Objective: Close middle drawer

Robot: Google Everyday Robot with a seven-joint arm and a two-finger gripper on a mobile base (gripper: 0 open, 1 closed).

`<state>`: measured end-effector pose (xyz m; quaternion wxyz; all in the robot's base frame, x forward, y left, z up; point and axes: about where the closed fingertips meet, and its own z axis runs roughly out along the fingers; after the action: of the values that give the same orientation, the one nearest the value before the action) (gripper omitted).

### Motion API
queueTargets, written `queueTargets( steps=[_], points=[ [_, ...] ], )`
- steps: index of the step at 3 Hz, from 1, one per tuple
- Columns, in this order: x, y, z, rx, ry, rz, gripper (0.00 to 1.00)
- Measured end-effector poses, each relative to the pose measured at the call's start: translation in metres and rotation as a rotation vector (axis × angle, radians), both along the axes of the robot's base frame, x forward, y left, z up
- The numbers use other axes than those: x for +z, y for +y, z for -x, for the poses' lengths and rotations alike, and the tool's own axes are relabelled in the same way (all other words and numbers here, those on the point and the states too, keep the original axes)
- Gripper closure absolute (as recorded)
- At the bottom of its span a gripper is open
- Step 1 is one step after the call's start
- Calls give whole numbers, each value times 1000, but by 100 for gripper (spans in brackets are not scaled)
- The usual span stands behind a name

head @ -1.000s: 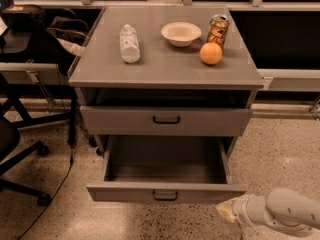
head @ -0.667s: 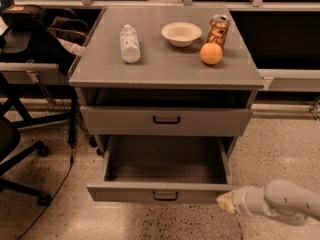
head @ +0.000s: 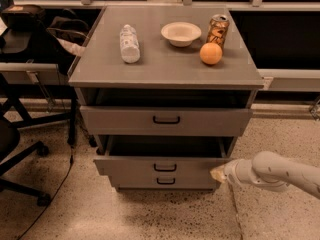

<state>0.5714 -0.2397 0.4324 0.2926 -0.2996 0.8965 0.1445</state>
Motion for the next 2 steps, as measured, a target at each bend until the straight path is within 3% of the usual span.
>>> queueTargets(
  steps=[2],
  points=[
    [-4, 9, -18, 14, -15, 1, 100]
  ],
)
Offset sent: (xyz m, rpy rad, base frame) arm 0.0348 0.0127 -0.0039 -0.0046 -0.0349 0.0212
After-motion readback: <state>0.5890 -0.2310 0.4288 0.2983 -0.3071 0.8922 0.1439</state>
